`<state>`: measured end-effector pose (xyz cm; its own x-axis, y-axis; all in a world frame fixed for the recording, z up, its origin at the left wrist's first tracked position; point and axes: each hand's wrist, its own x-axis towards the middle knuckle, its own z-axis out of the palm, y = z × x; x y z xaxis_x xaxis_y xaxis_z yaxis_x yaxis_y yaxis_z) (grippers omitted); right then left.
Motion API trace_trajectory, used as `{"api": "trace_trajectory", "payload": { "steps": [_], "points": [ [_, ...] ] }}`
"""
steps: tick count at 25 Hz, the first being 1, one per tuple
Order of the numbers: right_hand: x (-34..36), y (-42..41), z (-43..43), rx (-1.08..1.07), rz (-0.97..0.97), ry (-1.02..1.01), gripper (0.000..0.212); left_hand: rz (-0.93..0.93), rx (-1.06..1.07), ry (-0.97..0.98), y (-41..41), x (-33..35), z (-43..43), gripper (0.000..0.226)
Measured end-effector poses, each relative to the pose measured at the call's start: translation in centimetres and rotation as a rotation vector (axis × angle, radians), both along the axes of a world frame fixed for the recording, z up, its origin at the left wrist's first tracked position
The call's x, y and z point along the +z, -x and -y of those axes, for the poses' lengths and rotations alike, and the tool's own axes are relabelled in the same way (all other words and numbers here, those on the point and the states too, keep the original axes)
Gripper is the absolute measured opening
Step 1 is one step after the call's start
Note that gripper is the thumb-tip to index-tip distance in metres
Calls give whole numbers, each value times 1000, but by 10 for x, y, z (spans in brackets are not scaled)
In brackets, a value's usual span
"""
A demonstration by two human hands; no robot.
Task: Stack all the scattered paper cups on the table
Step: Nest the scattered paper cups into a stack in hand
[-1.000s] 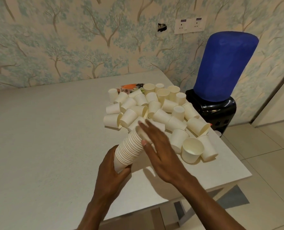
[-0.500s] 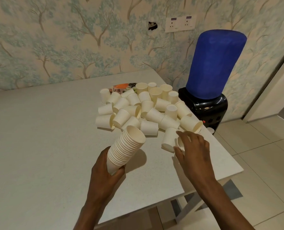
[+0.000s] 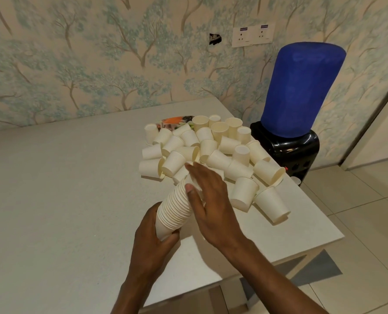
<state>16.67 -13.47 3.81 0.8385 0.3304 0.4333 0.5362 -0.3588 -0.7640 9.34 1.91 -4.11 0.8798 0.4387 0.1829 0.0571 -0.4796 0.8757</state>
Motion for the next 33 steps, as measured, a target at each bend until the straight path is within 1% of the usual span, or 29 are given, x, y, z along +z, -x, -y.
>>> {"api": "trace_trajectory", "payload": {
  "steps": [2,4,5,6,7,9,10,11,12,14,16,17,19,21,23,25,26,27,29,31,33],
  "points": [
    [-9,5,-2,93,-11,72,49,-1,13,25,1,0,1,72],
    [-12,1,4,156,-31,22,51,13,19,20,1,2,1,70],
    [-13,-7,11,127,-42,-35,51,20,16,12,1,3,0,69],
    [-15,-17,18,25,-34,-53,51,23,12,8,1,3,-1,69],
    [-18,-29,27,-139,-5,12,53,12,12,5,1,3,-2,69],
    [-25,-53,44,-456,31,341,59,-29,16,-3,0,4,-1,69],
    [-31,-61,49,-545,16,504,61,-40,11,-11,0,4,-1,70],
    [-38,-64,51,-588,6,626,61,-51,1,-17,0,3,-1,71],
    [-45,-65,52,-608,14,701,60,-71,-12,-13,-1,4,-1,72],
    [-56,-63,49,-630,88,737,54,-122,-32,10,-3,4,-2,70],
    [-64,-55,43,-600,169,669,47,-141,-30,7,-4,7,-2,69],
    [-66,-51,39,-555,179,625,45,-123,-19,-4,-2,8,-1,70],
    [-66,-42,32,-453,142,541,44,-78,1,-15,0,8,-2,72],
    [-63,-35,30,-404,105,393,43,-85,4,-16,0,5,-2,72],
    [-50,-29,32,-396,90,93,43,-124,2,-5,-3,1,-2,70],
    [-27,-25,32,-394,93,-288,45,-122,2,7,-4,-2,-3,71],
    [-15,-23,30,-391,113,-423,43,-99,4,8,-3,-3,-4,72],
    [-5,-21,25,-373,135,-501,38,-80,6,6,-2,-5,-4,73],
    [5,-16,13,-262,140,-531,33,-83,7,6,-1,-6,-4,74],
    [1,-8,4,-154,91,-476,35,-109,-14,34,-1,-5,-3,75],
    [-12,1,-1,-81,50,-397,37,-65,-63,5,-2,-4,-5,72]
  ]
}}
